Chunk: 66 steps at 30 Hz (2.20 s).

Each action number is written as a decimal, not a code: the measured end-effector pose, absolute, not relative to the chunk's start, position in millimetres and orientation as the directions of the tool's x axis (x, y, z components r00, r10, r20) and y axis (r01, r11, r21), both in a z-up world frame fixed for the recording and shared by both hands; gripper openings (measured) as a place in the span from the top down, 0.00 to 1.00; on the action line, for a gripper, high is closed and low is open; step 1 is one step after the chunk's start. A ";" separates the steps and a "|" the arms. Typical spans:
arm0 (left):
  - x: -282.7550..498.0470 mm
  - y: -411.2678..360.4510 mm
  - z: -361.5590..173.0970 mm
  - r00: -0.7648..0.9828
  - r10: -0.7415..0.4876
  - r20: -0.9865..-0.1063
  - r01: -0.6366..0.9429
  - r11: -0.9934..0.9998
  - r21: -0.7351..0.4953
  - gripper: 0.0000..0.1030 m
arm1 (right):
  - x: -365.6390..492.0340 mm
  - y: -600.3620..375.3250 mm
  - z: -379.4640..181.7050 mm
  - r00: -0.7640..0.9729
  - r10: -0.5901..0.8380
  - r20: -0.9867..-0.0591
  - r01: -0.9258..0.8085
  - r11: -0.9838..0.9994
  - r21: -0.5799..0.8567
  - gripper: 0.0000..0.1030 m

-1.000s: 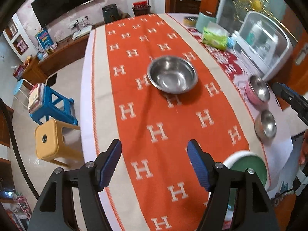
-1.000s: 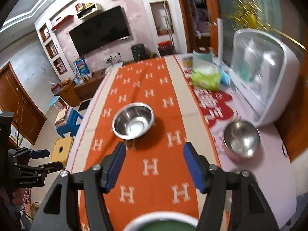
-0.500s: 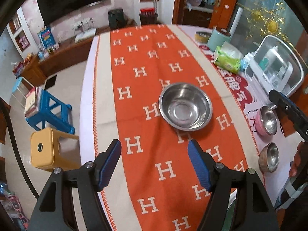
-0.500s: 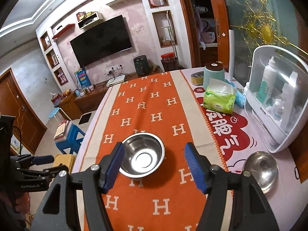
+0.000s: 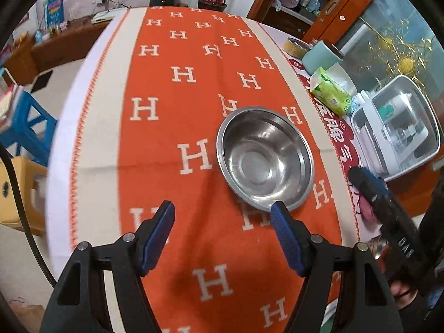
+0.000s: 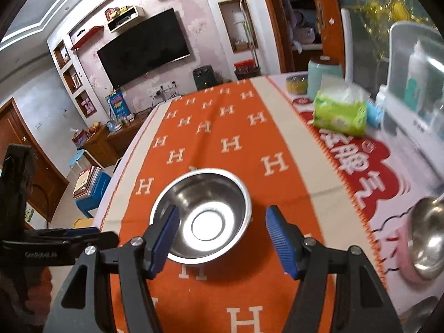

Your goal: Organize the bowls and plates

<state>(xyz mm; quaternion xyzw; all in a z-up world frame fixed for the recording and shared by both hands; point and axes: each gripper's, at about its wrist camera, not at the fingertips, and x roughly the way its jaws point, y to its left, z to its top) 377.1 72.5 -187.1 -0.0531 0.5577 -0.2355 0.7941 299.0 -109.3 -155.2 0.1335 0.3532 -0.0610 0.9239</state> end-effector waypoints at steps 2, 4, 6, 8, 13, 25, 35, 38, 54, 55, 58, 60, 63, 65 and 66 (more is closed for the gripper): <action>382.3 69.8 -200.8 0.266 -0.450 -0.852 0.301 0.879 -0.370 0.32 | 304.9 -107.8 -168.4 0.733 -0.004 -0.680 0.201 0.957 0.210 0.37; 387.3 66.2 -214.0 0.257 -0.469 -0.845 0.289 0.871 -0.397 0.32 | 308.5 -105.9 -177.4 0.729 -0.001 -0.684 0.201 0.956 0.212 0.37; 392.3 64.1 -223.0 0.259 -0.480 -0.838 0.280 0.868 -0.410 0.32 | 311.9 -105.9 -186.0 0.726 -0.001 -0.688 0.207 0.954 0.217 0.37; 395.3 63.3 -231.1 0.266 -0.486 -0.832 0.266 0.867 -0.421 0.32 | 314.2 -106.0 -195.1 0.721 0.010 -0.693 0.209 0.950 0.232 0.37; 400.9 61.1 -246.5 0.267 -0.498 -0.825 0.249 0.863 -0.440 0.32 | 318.5 -105.0 -215.5 0.702 0.027 -0.712 0.223 0.941 0.256 0.37; 401.1 46.2 -259.2 0.251 -0.554 -0.794 0.286 0.826 -0.486 0.54 | 318.4 -106.4 -231.1 0.682 0.036 -0.730 0.259 0.922 0.288 0.72; 395.7 40.1 -258.4 0.236 -0.566 -0.790 0.326 0.812 -0.484 0.79 | 317.0 -104.5 -228.8 0.679 0.042 -0.733 0.259 0.920 0.293 0.80; 392.5 42.4 -258.1 0.235 -0.556 -0.797 0.328 0.818 -0.473 0.79 | 313.8 -100.8 -229.4 0.675 0.040 -0.737 0.260 0.922 0.287 0.80; 342.5 74.4 -255.0 0.216 -0.510 -0.833 0.319 0.843 -0.433 0.78 | 274.5 -72.6 -229.0 0.642 0.087 -0.762 0.224 0.929 0.296 0.80; 337.7 77.6 -255.1 0.214 -0.510 -0.833 0.314 0.843 -0.436 0.78 | 271.8 -71.0 -228.6 0.640 0.091 -0.763 0.221 0.929 0.296 0.80; 322.3 84.4 -253.2 0.217 -0.501 -0.838 0.311 0.849 -0.427 0.78 | 260.7 -65.3 -228.0 0.631 0.106 -0.768 0.211 0.930 0.302 0.80; 311.4 88.3 -251.2 0.219 -0.490 -0.844 0.309 0.855 -0.416 0.78 | 252.4 -61.2 -228.0 0.624 0.116 -0.773 0.208 0.928 0.308 0.80; 293.1 95.1 -247.5 0.222 -0.477 -0.850 0.308 0.862 -0.403 0.78 | 237.3 -54.0 -227.3 0.615 0.130 -0.778 0.202 0.927 0.315 0.80; 279.8 100.5 -245.0 0.222 -0.472 -0.853 0.303 0.865 -0.399 0.77 | 227.0 -49.6 -225.9 0.606 0.141 -0.783 0.194 0.928 0.318 0.80; 271.7 104.1 -243.1 0.223 -0.471 -0.854 0.300 0.866 -0.400 0.77 | 221.3 -47.0 -224.7 0.602 0.146 -0.785 0.190 0.928 0.319 0.80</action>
